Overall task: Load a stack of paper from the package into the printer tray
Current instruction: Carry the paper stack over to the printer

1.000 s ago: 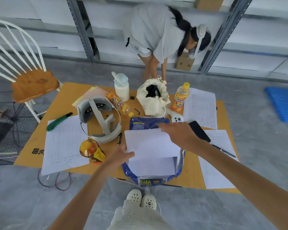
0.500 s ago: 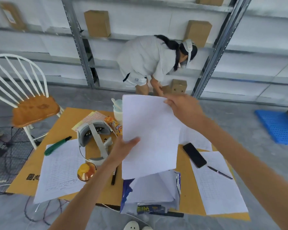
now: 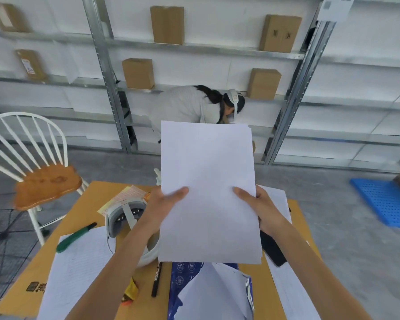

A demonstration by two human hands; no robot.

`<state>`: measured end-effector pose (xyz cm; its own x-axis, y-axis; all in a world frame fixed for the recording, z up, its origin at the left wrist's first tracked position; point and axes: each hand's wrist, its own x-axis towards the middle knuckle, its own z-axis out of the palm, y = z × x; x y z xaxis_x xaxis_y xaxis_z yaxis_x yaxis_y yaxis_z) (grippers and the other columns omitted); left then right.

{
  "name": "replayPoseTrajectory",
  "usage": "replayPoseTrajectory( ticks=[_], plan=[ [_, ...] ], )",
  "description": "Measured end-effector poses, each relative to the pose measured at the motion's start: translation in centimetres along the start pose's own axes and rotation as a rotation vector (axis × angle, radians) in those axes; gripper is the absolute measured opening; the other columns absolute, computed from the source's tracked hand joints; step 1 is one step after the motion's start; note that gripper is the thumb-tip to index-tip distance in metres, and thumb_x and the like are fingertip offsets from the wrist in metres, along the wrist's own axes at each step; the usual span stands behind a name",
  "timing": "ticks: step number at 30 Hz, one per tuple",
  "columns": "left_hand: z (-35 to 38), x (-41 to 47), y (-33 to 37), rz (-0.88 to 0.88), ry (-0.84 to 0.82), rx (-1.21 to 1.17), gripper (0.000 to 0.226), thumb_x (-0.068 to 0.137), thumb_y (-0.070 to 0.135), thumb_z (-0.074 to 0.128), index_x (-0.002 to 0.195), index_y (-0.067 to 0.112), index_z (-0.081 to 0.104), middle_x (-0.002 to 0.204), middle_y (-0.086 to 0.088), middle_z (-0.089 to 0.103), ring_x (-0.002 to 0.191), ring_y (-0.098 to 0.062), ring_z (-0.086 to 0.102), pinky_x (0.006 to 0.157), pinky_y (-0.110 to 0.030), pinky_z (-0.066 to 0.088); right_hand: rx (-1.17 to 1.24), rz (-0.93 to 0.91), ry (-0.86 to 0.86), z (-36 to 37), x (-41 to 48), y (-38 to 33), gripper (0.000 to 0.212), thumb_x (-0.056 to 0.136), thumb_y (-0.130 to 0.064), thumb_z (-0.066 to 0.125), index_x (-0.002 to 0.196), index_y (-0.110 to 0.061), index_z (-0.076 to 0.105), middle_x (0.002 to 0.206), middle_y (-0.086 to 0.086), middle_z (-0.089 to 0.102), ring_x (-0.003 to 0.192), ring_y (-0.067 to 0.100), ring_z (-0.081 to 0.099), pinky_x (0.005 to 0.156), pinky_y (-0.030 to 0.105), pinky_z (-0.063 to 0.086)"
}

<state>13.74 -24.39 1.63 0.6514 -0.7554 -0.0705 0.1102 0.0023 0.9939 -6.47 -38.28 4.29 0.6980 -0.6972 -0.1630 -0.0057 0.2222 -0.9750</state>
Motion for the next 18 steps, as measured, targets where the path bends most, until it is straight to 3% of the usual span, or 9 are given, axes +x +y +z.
replayPoseTrajectory(
  ticks=[2, 6, 9, 12, 16, 18],
  plan=[
    [0.2, 0.0, 0.3, 0.014, -0.004, 0.016, 0.009, 0.078, 0.023, 0.076, 0.082, 0.029, 0.072, 0.081, 0.012, 0.077, 0.078, -0.01, 0.074, 0.068, -0.029, 0.059, -0.024, -0.025, 0.057, 0.3, 0.2, -0.1, 0.008, 0.087, -0.024, 0.065, 0.089, -0.029, 0.072, 0.086, -0.006, 0.078, 0.077, 0.013, 0.074, 0.055, 0.023, 0.058],
    [0.8, -0.2, 1.0, 0.019, -0.029, 0.002, 0.01, 0.081, 0.021, 0.073, 0.084, 0.029, 0.07, 0.078, 0.017, 0.076, 0.074, -0.002, 0.072, 0.062, -0.02, 0.055, -0.059, -0.069, 0.077, 0.4, 0.4, -0.6, 0.006, 0.086, -0.024, 0.067, 0.088, -0.026, 0.071, 0.079, -0.007, 0.078, 0.071, 0.011, 0.074, 0.053, 0.021, 0.056],
    [1.2, -0.2, 1.5, 0.049, -0.024, 0.007, 0.012, 0.082, 0.02, 0.072, 0.092, 0.027, 0.068, 0.092, 0.011, 0.073, 0.084, -0.008, 0.07, 0.075, -0.028, 0.055, -0.027, -0.055, 0.114, 0.5, 0.7, -0.8, 0.007, 0.085, -0.026, 0.067, 0.092, -0.025, 0.069, 0.078, -0.007, 0.078, 0.07, 0.012, 0.074, 0.052, 0.022, 0.056],
    [1.4, -0.2, 2.0, 0.056, -0.051, -0.004, 0.016, 0.083, 0.019, 0.071, 0.095, 0.028, 0.066, 0.097, 0.008, 0.071, 0.089, -0.011, 0.068, 0.079, -0.031, 0.054, 0.019, -0.036, 0.131, 0.6, 0.9, -0.5, 0.016, 0.085, -0.022, 0.067, 0.101, -0.018, 0.067, 0.081, -0.004, 0.078, 0.073, 0.015, 0.074, 0.058, 0.028, 0.058],
    [0.6, -0.1, 2.8, 0.085, -0.07, 0.072, 0.011, 0.084, 0.022, 0.07, 0.087, 0.032, 0.066, 0.084, 0.019, 0.072, 0.078, -0.001, 0.07, 0.063, -0.017, 0.053, 0.026, -0.035, 0.146, 1.1, 1.2, -0.6, 0.02, 0.086, -0.02, 0.067, 0.105, -0.015, 0.065, 0.089, 0.003, 0.076, 0.076, 0.02, 0.073, 0.065, 0.034, 0.058],
    [-0.1, -0.1, 3.0, 0.091, -0.063, 0.096, 0.011, 0.084, 0.022, 0.07, 0.087, 0.032, 0.066, 0.083, 0.017, 0.073, 0.08, -0.003, 0.07, 0.064, -0.018, 0.053, 0.017, -0.023, 0.134, 1.7, 1.5, -0.7, 0.027, 0.086, -0.02, 0.066, 0.111, -0.011, 0.063, 0.097, 0.009, 0.073, 0.083, 0.025, 0.071, 0.071, 0.038, 0.058]
  ],
)
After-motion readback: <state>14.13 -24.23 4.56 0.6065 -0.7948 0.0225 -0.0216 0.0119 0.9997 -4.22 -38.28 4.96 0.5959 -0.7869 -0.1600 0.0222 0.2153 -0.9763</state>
